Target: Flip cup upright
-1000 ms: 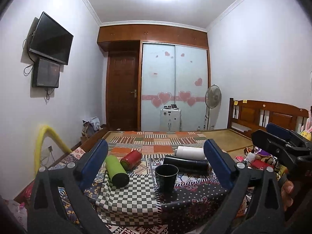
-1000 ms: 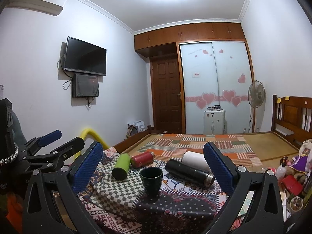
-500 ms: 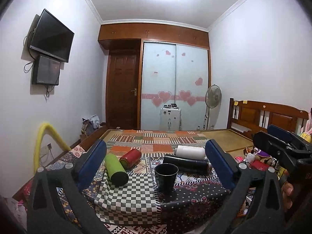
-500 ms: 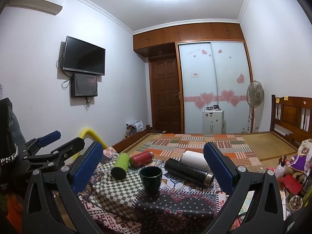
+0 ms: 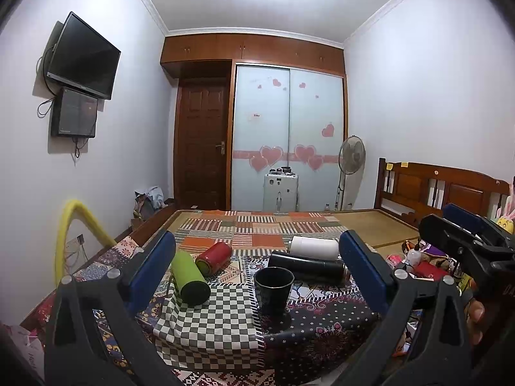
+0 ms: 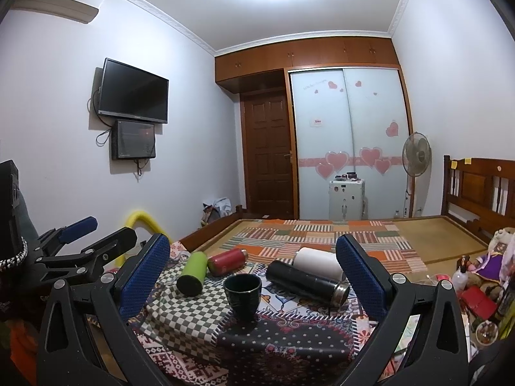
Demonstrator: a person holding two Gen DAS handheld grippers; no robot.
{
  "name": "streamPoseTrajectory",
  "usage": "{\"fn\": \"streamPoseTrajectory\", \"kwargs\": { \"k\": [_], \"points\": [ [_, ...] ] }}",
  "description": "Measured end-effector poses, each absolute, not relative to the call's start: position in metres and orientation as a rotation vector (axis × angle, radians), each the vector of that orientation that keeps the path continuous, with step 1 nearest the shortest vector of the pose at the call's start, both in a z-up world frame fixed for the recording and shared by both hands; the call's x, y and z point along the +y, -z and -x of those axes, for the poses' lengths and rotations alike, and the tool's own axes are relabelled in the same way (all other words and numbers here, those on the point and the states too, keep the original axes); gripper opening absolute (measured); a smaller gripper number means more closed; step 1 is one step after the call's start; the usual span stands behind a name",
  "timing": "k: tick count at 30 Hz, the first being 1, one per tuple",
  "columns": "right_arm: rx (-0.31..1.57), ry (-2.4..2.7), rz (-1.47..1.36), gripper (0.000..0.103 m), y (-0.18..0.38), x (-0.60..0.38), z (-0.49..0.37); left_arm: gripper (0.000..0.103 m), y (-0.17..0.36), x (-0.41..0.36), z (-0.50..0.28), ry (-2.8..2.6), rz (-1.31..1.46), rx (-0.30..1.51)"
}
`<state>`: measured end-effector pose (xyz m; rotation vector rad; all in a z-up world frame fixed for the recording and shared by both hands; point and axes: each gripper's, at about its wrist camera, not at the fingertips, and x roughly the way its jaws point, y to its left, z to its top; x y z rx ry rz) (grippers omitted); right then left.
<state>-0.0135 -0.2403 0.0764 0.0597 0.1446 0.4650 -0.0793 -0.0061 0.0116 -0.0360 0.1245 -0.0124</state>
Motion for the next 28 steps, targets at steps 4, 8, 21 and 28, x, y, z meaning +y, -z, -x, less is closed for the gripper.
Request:
{"fn": "streamPoseTrajectory", "kwargs": {
  "k": [4,8,21,28],
  "points": [
    [0.147,-0.465,-0.06,0.103,-0.0765,-0.2403,0.013,0.103,-0.0084,-0.0067,0.0804,0.02,0.036,0.123],
    [0.147,-0.465,-0.061,0.103,-0.0765,-0.2405,0.013,0.103,-0.0084,-0.0065,0.0812,0.012,0.04,0.116],
    [0.143,-0.436,-0.048,0.103,-0.0746,-0.2405,0.0138,0.103,-0.0078,-0.0081,0.0804,0.027,0.04,0.128],
    [0.15,-0.435,-0.05,0.103,-0.0736,-0.2413,0.0129,0.103,-0.0074,-0.0072,0.0791,0.037,0.04,0.142]
  ]
}}
